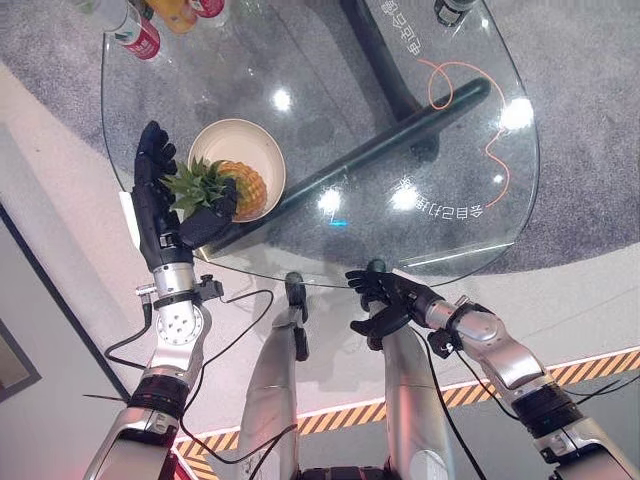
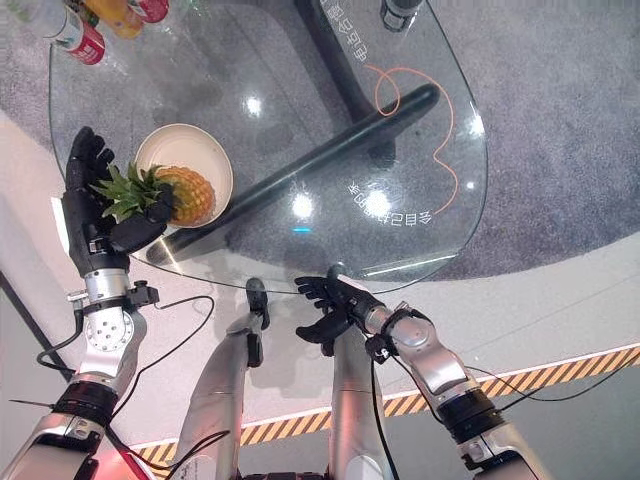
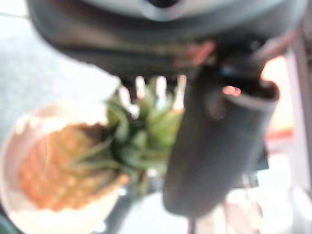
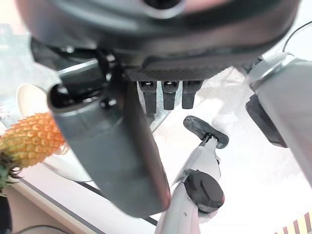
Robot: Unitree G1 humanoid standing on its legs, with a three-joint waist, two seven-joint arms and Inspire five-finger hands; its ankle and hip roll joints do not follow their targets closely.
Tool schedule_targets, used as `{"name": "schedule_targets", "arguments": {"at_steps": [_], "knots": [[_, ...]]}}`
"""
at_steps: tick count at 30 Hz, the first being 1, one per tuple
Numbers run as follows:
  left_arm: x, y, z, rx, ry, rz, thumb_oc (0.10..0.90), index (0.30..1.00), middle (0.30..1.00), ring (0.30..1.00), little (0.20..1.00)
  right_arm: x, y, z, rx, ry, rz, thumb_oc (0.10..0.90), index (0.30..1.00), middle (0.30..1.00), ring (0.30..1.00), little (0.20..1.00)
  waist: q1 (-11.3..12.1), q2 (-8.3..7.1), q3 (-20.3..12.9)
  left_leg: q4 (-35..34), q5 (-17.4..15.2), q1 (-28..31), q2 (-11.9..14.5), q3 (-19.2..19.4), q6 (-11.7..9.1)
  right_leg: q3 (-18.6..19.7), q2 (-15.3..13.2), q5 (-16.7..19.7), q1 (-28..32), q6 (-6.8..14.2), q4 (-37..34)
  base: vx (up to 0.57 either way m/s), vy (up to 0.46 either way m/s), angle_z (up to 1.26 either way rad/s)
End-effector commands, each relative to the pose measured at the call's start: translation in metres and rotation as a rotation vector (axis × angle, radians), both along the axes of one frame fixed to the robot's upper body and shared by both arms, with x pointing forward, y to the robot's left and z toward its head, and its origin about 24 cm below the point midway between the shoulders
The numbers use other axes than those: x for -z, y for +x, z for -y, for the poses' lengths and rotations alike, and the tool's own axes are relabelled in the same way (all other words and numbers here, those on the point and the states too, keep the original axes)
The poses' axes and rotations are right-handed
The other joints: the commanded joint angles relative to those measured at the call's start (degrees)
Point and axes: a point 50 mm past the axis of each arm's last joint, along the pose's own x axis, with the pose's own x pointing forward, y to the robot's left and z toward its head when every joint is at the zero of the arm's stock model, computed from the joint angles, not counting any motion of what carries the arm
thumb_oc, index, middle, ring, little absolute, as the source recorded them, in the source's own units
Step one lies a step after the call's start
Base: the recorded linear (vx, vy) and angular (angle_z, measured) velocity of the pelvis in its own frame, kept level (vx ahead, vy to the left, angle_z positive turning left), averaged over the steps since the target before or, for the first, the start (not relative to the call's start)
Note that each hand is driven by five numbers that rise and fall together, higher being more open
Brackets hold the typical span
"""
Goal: Pick up the fruit to the plate
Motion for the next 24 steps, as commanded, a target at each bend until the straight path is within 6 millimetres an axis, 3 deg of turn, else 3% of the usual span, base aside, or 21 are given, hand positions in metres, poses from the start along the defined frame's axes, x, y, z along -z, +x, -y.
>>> {"name": "schedule_targets", "arguments": {"at_steps": [1, 24], "knots": [[-0.0276, -0.0093, -0.0087, 0.013, -0.014, 0.149, 0.8, 0.9, 0.9, 0.9, 0.9, -0.0038, -0.0166, -0.0086, -0.089, 0.075, 0.029, 0.8, 0.9, 0.9, 0.9, 0.9, 0.0, 2.47, -1.5, -1.3, -1.6, 1.5, -4.6, 0.1, 0.9, -6.0, 2.0, -1.5, 3.4, 2.6, 0.5, -0.01, -0.031, 0.0], [-0.0179, -0.014, -0.0091, 0.081, 0.039, 0.065, 0.8, 0.9, 0.9, 0.9, 0.9, -0.0006, -0.019, -0.0056, -0.08, 0.099, 0.008, 0.8, 0.9, 0.9, 0.9, 0.9, -0.2, 3.27, -1.5, -1.3, -1.3, 4.3, -4.2, 0.4, 0.0, -5.9, 1.8, -2.4, 6.6, 1.8, 0.1, 0.0, -0.025, 0.0]]}}
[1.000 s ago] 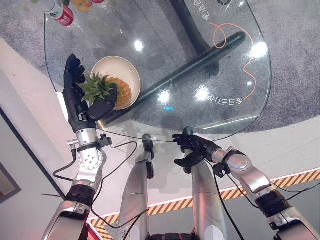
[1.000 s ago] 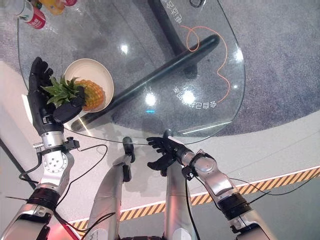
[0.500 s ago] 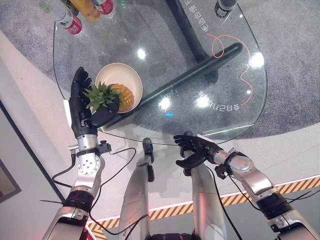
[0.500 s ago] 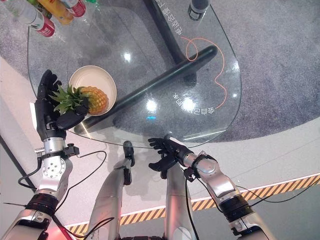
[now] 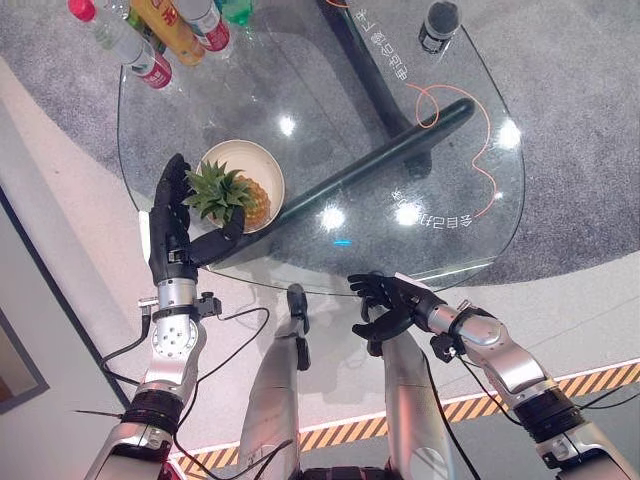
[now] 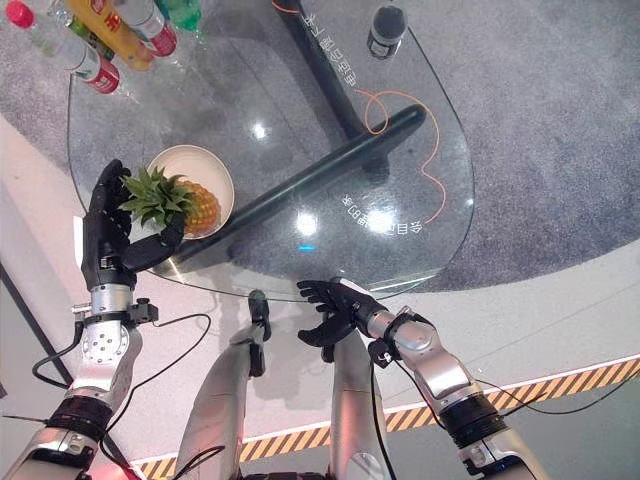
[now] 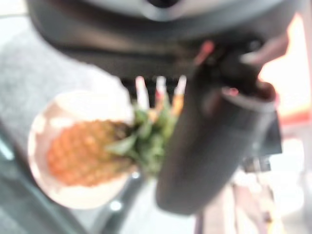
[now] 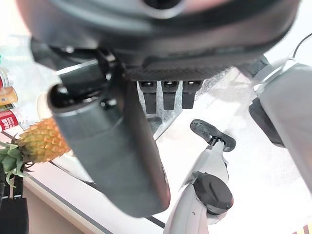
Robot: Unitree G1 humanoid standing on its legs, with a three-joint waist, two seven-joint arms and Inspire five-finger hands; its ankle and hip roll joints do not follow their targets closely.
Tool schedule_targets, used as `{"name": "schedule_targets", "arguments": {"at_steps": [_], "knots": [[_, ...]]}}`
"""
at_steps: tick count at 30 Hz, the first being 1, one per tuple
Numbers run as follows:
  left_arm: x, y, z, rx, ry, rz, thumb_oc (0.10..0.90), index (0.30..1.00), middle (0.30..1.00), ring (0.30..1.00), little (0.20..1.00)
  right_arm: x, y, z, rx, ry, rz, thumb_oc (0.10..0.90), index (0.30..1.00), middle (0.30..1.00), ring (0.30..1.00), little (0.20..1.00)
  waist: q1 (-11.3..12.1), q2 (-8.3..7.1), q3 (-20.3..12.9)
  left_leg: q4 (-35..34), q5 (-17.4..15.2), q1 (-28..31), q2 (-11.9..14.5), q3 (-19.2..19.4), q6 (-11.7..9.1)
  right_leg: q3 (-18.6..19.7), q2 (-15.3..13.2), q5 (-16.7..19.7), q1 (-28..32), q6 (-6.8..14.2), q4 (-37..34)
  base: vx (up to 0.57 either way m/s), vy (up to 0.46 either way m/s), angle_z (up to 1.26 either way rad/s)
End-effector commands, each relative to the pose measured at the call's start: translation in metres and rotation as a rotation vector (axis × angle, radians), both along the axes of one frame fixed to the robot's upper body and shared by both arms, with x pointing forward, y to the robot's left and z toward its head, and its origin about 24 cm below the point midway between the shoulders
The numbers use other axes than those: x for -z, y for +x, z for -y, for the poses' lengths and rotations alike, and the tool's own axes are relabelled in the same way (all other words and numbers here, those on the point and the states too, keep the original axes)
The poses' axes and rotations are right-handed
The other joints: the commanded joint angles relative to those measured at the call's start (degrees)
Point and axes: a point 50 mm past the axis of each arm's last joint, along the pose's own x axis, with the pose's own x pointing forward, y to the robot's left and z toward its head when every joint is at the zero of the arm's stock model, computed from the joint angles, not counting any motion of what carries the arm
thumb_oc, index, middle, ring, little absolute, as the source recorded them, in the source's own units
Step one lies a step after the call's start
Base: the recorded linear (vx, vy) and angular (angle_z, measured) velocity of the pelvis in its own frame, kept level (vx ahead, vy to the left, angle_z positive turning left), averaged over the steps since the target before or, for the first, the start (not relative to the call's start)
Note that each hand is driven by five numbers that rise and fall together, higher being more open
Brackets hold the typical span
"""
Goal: Pick up the fruit to the plate
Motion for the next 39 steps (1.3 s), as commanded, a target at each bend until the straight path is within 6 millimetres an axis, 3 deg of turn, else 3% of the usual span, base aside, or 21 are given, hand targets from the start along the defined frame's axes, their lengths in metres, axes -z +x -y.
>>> {"name": "schedule_targets", "arguments": {"at_steps": [1, 12, 18, 24, 33, 39], "knots": [[-0.033, -0.009, -0.008, 0.007, 0.007, 0.185, 0.8, 0.9, 0.9, 0.9, 0.9, -0.006, -0.015, -0.01, -0.09, 0.092, 0.031, 0.8, 0.9, 0.9, 0.9, 0.9, -0.3, 2.31, -1.5, 1.4, -2.4, -0.3, -4.5, -0.1, 0.8, -6.0, 1.3, -1.4, 3.7, 2.3, 0.0, 0.0, -0.017, -0.07], [-0.026, -0.014, -0.015, -0.006, -0.066, 0.153, 0.8, 0.9, 0.9, 0.9, 0.9, 0.0, -0.018, -0.008, -0.08, 0.092, 0.021, 0.8, 0.9, 0.9, 0.9, 0.9, 0.2, 2.4, -1.5, 0.3, -2.5, 3.8, -4.7, -0.4, 0.5, -6.1, 1.0, -2.0, 8.1, 2.2, -1.1, 0.0, -0.002, -0.01], [-0.002, -0.02, -0.02, -0.019, -0.13, 0.06, 0.8, 0.9, 0.9, 0.9, 0.9, 0.011, -0.023, -0.006, -0.061, 0.102, 0.004, 0.8, 0.9, 0.9, 0.9, 0.9, 0.7, 1.81, -1.5, -2.4, -2.1, 9.9, -5.2, -1.2, 0.2, -6.9, 1.0, -1.8, 15.0, 2.4, -4.6, -0.01, -0.039, 0.03], [0.041, -0.034, -0.026, -0.031, -0.208, -0.119, 0.8, 0.9, 0.9, 0.9, 0.9, 0.026, -0.034, 0.004, -0.038, 0.116, -0.042, 0.8, 0.9, 0.9, 0.9, 0.9, 1.8, 0.87, -1.6, -7.5, -1.2, 21.2, -5.3, -2.8, -1.0, -8.2, 1.5, -1.7, 28.8, 2.4, -11.3, 0.0, -0.061, 0.14], [0.086, -0.057, -0.032, -0.066, -0.3, -0.318, 0.8, 0.9, 0.9, 0.9, 0.9, 0.047, -0.052, 0.012, -0.028, 0.126, -0.142, 0.8, 0.9, 0.9, 0.9, 0.9, 2.4, 0.11, -8.2, -13.9, -0.2, 28.1, -5.0, -4.2, -1.9, -8.8, 1.9, -1.3, 37.7, 2.4, -18.3, 0.04, -0.023, 0.14], [0.13, -0.081, -0.024, -0.101, -0.423, -0.509, 0.8, 0.9, 0.9, 0.9, 0.9, 0.073, -0.065, 0.011, 0.047, 0.129, -0.243, 0.8, 0.9, 0.9, 0.9, 0.9, 2.9, -0.29, -13.4, -16.8, -0.2, 32.0, -4.5, -5.5, -1.8, -9.0, 1.6, -1.0, 41.8, 2.3, -20.8, 0.01, -0.011, 0.08]]}}
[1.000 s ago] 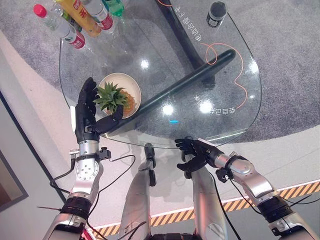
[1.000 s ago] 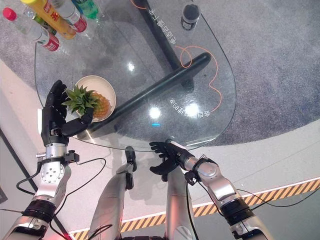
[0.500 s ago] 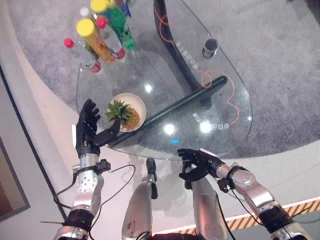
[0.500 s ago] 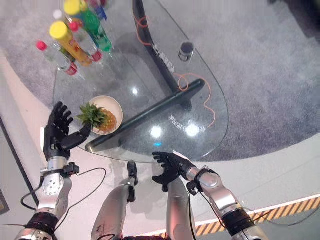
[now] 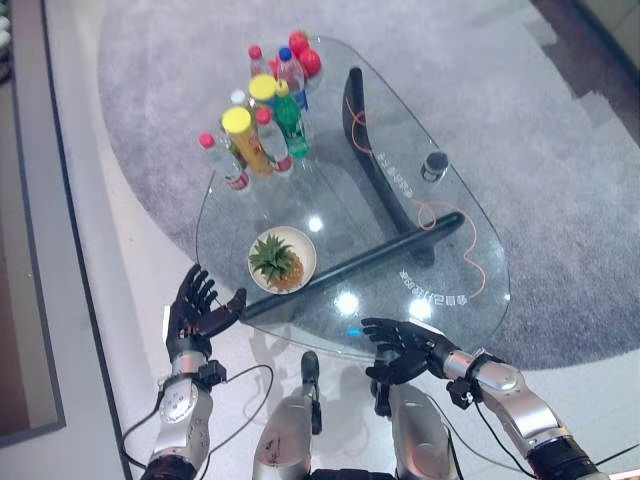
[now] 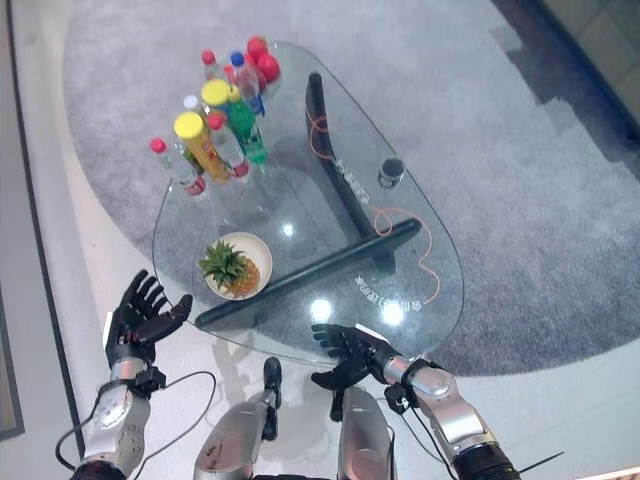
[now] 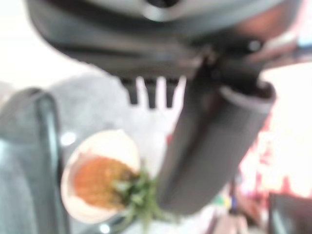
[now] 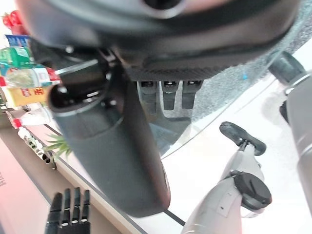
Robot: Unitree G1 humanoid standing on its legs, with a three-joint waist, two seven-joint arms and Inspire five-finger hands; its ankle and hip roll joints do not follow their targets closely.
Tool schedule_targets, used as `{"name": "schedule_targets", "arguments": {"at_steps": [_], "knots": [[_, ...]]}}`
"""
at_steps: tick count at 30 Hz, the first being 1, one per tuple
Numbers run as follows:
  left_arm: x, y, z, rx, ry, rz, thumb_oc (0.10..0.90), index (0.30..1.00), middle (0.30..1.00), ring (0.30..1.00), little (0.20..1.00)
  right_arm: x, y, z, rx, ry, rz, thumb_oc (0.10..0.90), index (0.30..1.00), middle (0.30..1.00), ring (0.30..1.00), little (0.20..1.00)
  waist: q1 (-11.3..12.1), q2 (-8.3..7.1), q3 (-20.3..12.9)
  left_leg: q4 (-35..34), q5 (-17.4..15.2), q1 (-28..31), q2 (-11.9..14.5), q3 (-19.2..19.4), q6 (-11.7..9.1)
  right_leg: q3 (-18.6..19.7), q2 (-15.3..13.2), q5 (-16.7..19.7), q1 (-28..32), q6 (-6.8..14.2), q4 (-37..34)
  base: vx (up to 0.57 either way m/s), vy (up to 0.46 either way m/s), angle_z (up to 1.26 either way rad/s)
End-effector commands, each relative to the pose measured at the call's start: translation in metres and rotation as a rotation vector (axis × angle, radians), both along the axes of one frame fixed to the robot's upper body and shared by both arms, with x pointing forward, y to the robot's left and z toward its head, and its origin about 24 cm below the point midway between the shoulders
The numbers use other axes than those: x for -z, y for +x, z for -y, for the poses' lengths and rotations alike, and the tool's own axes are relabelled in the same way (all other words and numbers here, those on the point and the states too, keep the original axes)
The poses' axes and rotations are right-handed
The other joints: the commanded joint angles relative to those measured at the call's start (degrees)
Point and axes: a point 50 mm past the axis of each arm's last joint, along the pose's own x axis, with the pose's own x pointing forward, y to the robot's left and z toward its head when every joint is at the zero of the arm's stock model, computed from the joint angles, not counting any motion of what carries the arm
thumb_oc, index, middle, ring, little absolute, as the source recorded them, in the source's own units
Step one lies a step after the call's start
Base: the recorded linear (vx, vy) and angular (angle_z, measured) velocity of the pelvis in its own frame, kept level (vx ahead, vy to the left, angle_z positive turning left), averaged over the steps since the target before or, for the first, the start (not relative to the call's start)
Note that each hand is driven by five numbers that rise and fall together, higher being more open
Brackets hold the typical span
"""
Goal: Pick up the fruit to the plate
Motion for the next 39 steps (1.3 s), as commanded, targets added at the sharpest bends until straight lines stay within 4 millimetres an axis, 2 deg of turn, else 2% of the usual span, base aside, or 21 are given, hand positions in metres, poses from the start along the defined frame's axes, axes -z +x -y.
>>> {"name": "schedule_targets", "arguments": {"at_steps": [1, 2, 7, 13, 17, 22, 26, 33, 39], "knots": [[-0.001, -0.01, -0.024, -0.046, 0.036, 0.002, 0.8, 0.9, 0.9, 0.9, 0.9, 0.006, -0.006, -0.018, -0.004, 0.093, 0.008, 0.8, 0.9, 0.9, 0.9, 0.9, 0.2, -5.22, -6.4, 0.4, -3.3, 0.9, -4.7, -0.6, -0.9, -3.0, 0.8, 1.5, 10.5, 1.8, -9.4, 0.02, -0.012, 0.25], [-0.001, -0.01, -0.024, -0.047, 0.033, -0.003, 0.8, 0.9, 0.9, 0.9, 0.9, 0.006, -0.006, -0.018, -0.002, 0.094, 0.005, 0.8, 0.9, 0.9, 0.9, 0.9, 0.2, -5.23, -6.5, 0.4, -3.3, 1.0, -4.7, -0.6, -0.9, -3.0, 0.8, 1.5, 10.6, 1.8, -9.5, 0.01, -0.016, 0.13], [0.028, -0.026, -0.015, -0.051, 0.005, -0.174, 0.8, 0.9, 0.9, 0.9, 0.9, 0.028, -0.014, -0.018, 0.137, 0.096, -0.082, 0.8, 0.9, 0.9, 0.9, 0.9, 0.0, -5.51, -9.9, -1.9, -3.3, 3.9, -3.9, 0.2, -0.9, -3.1, 0.6, 2.4, 13.1, 2.0, -11.9, 0.03, -0.013, 0.03], [0.06, -0.048, -0.008, -0.101, -0.088, -0.392, 0.8, 0.9, 0.9, 0.9, 0.9, 0.057, -0.026, -0.003, 0.394, 0.048, -0.178, 0.8, 0.9, 0.9, 0.9, 0.9, -0.4, -5.28, -12.8, -3.3, -3.5, 6.4, -3.2, 1.9, -1.0, -3.3, 0.0, 3.9, 15.5, 2.4, -14.7, 0.05, 0.027, 0.04], [0.079, -0.065, -0.004, -0.116, -0.086, -0.549, 0.8, 0.9, 0.9, 0.9, 0.9, 0.078, -0.042, 0.016, 0.633, 0.006, -0.261, 0.8, 0.9, 0.9, 0.9, 0.9, -0.7, -4.96, -14.2, -3.8, -3.9, 7.7, -3.0, 2.8, -0.7, -3.0, -0.4, 4.8, 16.6, 2.7, -16.0, 0.05, 0.017, 0.06], [0.099, -0.091, 0.002, -0.109, -0.096, -0.729, 0.8, 0.9, 0.9, 0.9, 0.9, 0.103, -0.071, 0.034, 0.814, -0.055, -0.384, 0.8, 0.9, 0.9, 0.9, 0.9, -1.3, -4.76, -15.5, -4.3, -4.5, 9.0, -3.0, 3.9, -0.3, -2.2, -0.5, 5.1, 17.3, 3.0, -16.4, 0.06, 0.031, 0.01], [0.109, -0.111, 0.005, -0.119, -0.127, -0.821, 0.8, 0.9, 0.9, 0.9, 0.9, 0.119, -0.098, 0.041, 0.893, -0.085, -0.477, 0.8, 0.9, 0.9, 0.9, 0.9, -1.6, -4.69, -16.3, -4.5, -5.0, 9.8, -2.9, 4.6, 0.1, -1.6, -0.5, 5.2, 17.5, 3.2, -16.5, 0.06, 0.029, -0.03], [0.115, -0.125, 0.006, -0.127, -0.154, -0.882, 0.8, 0.9, 0.9, 0.9, 0.9, 0.134, -0.133, 0.044, 1.002, -0.089, -0.613, 0.8, 0.9, 0.9, 0.9, 0.9, -1.7, -4.59, -17.6, -5.0, -5.4, 10.8, -3.0, 5.2, 0.4, -0.8, -0.4, 5.5, 17.9, 3.6, -16.7, 0.06, 0.028, -0.08], [0.117, -0.13, 0.007, -0.142, -0.175, -0.903, 0.8, 0.9, 0.9, 0.9, 0.9, 0.139, -0.147, 0.043, 1.06, -0.086, -0.677, 0.8, 0.9, 0.9, 0.9, 0.9, -1.7, -4.47, -18.3, -5.4, -5.7, 11.2, -3.1, 5.2, 0.6, -0.2, -0.3, 5.6, 17.9, 3.7, -16.8, 0.02, 0.025, -0.06]]}}
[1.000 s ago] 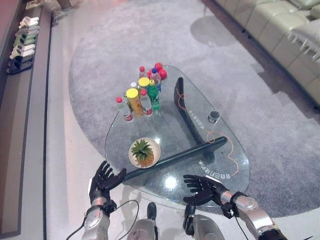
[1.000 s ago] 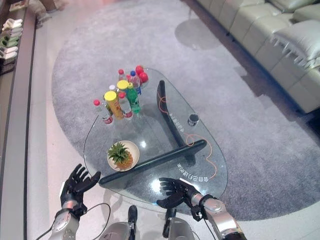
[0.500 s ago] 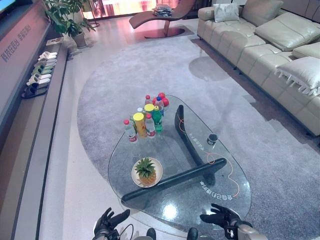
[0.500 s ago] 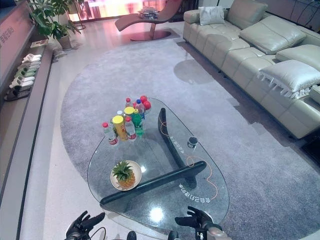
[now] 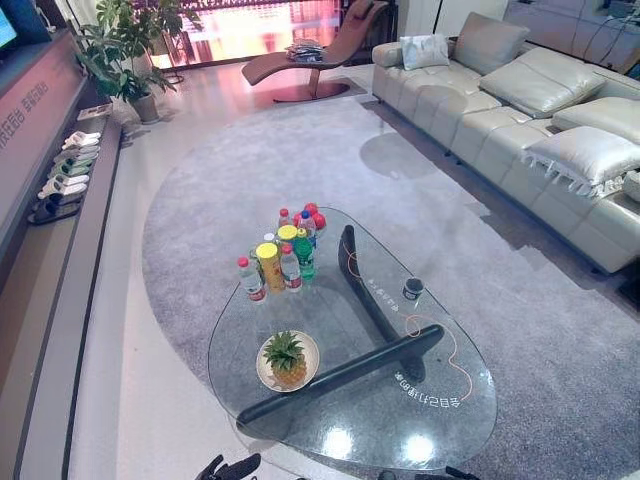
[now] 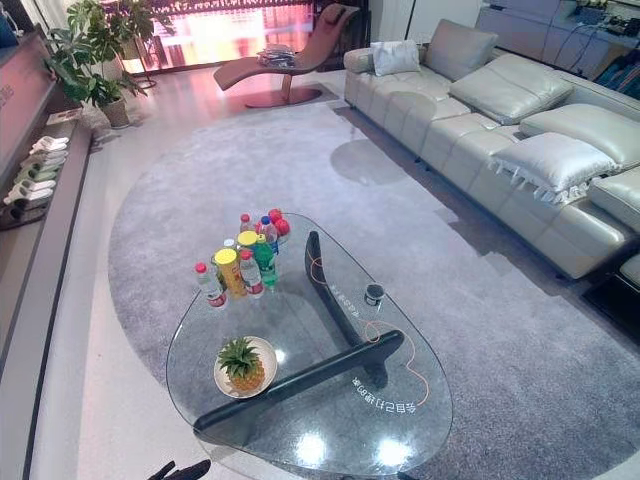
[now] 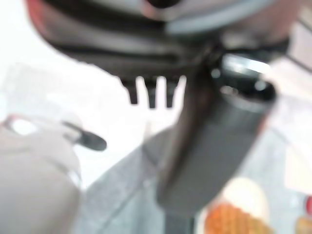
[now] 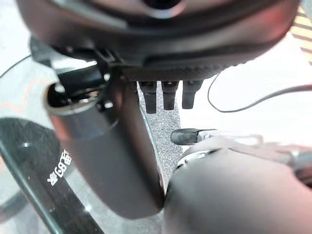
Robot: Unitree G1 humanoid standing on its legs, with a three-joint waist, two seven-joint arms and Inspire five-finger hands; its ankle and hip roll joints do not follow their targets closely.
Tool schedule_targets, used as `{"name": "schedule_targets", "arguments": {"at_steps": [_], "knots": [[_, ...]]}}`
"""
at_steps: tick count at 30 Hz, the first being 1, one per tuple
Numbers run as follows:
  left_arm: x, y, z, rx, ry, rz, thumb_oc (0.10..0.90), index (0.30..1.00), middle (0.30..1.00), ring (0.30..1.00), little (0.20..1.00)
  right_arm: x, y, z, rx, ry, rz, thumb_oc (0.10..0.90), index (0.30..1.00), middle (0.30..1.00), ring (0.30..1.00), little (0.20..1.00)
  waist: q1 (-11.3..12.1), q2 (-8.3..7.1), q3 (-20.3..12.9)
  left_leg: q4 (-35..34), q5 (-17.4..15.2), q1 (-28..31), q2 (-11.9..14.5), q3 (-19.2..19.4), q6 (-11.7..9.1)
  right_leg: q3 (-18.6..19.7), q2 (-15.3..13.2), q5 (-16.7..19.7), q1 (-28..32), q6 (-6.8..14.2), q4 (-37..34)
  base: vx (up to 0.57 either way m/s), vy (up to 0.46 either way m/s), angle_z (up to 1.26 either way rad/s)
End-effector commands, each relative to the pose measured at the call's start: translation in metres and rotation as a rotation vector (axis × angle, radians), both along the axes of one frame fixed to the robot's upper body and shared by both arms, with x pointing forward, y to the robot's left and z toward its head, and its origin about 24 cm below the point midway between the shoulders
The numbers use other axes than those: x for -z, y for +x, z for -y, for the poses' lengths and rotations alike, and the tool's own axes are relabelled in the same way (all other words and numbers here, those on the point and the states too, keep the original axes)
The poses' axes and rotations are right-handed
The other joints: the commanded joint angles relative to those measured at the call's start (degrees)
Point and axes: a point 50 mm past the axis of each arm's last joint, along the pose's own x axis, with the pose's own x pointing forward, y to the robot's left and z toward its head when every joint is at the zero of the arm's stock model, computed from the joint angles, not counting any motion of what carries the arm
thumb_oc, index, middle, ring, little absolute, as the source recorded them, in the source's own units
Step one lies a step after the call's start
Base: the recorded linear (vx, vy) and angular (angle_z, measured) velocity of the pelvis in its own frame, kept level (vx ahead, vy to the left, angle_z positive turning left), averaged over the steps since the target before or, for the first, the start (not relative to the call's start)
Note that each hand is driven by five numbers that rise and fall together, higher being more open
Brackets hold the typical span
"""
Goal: Pick up the fruit to the plate
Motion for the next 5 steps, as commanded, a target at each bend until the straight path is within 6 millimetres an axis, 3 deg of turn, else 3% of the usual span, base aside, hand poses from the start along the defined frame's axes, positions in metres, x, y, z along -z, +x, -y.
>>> {"name": "schedule_targets", "arguments": {"at_steps": [1, 5], "knots": [[-0.0035, 0.0145, -0.0095, -0.011, 0.033, 0.026, 0.8, 0.9, 0.9, 0.9, 0.9, -0.0011, 0.0139, -0.0005, 0.049, 0.005, 0.038, 0.8, 0.9, 0.9, 0.9, 0.9, -0.1, -2.36, 0.4, 0.4, -4.4, 2.1, -3.0, 3.2, -0.9, -0.2, -1.7, -0.5, 2.4, 2.0, 1.6, 0.01, 0.03, -0.06], [-0.0019, 0.0116, -0.0074, -0.011, 0.014, 0.011, 0.8, 0.9, 0.9, 0.9, 0.9, 0.0004, 0.009, -0.0008, 0.07, 0.004, 0.015, 0.8, 0.9, 0.9, 0.9, 0.9, 0.0, -2.45, 0.0, 0.2, -4.5, 2.2, -3.1, 3.1, -0.8, 0.1, -1.8, -0.3, 2.6, 2.1, 1.5, 0.0, 0.02, -0.04]]}}
